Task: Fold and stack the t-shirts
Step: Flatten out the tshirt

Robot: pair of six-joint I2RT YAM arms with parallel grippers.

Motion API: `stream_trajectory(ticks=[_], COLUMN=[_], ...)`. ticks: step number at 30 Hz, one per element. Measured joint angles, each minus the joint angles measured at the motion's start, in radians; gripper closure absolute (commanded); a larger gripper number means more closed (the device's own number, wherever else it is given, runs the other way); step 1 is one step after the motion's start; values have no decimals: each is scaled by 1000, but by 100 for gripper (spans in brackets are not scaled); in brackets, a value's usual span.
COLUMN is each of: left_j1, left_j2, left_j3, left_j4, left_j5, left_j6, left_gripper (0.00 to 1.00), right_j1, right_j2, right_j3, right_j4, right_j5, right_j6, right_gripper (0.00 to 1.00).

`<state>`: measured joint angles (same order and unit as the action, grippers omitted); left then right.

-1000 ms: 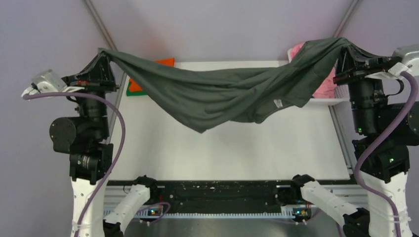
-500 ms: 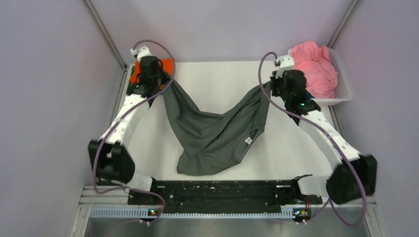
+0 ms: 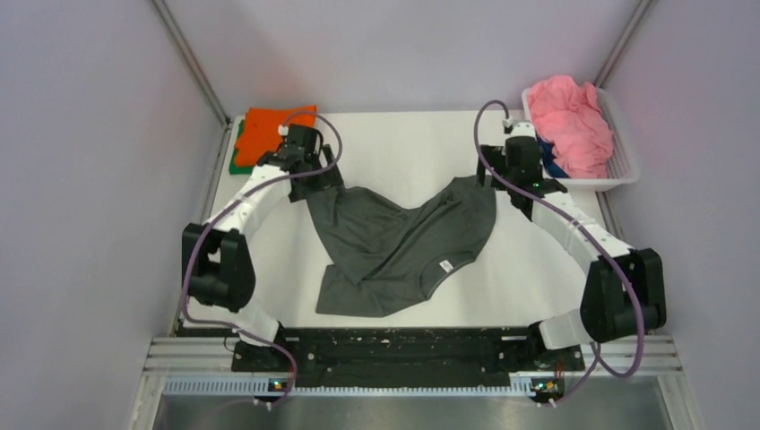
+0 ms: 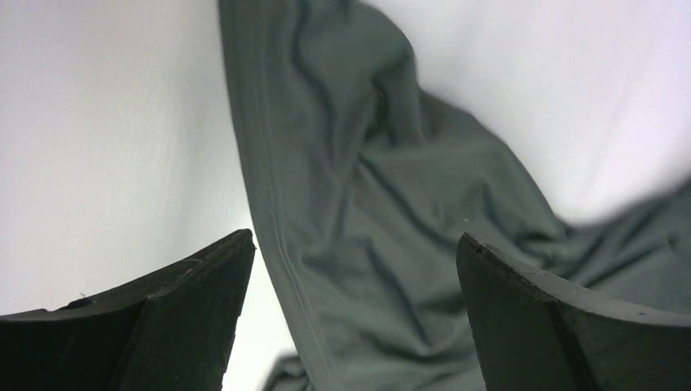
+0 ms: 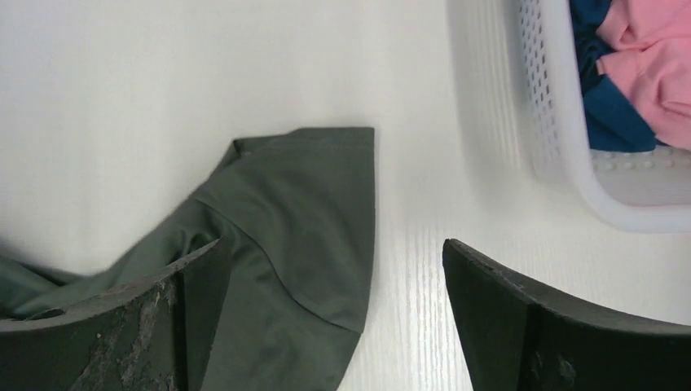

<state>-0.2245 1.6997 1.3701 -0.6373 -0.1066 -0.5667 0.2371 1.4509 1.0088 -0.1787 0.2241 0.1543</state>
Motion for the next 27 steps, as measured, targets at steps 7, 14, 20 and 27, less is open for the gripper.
stream_trajectory(ticks=[7,14,20,27], left_j1=[-225,-379,-397,-407], left_j2=[-193,-220,-196,-81], left_j3=[-175,-350,-388,-388], left_j4=[-99,-192,-186,-161], left_j5=[49,175,209,218], left_j6=[-10,-79,-121,-140], left_gripper=[1,11,29,44], right_j1=[0,0,0,0], right_j2=[-81,-79,-53,-47], right_j3=[-23,-105,-119,-119], right_j4=[41,18,4,-7], right_j5=[22,-74,-129,-131], right_j6=[106,201,241,251], right_gripper=[1,2,2,2])
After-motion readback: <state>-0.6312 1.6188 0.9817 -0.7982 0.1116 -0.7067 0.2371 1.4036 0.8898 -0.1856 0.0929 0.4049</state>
